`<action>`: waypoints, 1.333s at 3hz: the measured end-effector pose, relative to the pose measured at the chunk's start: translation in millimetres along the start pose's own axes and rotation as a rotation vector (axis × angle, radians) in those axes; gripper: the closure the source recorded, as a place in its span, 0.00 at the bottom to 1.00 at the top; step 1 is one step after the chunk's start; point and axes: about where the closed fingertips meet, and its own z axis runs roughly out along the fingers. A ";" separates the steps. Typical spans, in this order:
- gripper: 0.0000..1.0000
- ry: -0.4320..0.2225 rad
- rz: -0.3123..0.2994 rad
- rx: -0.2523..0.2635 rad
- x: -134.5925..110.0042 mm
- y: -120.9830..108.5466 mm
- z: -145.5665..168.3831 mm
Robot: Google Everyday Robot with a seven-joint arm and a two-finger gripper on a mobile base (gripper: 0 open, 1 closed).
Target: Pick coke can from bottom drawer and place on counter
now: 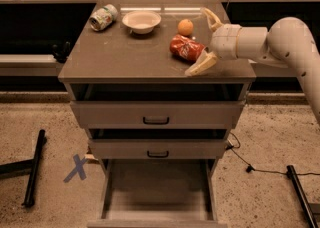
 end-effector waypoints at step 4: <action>0.00 0.099 -0.057 0.228 -19.4 -18.6 -122.1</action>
Offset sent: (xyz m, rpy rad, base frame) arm -0.0645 -0.1112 0.0592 0.0102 -0.1367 -0.2412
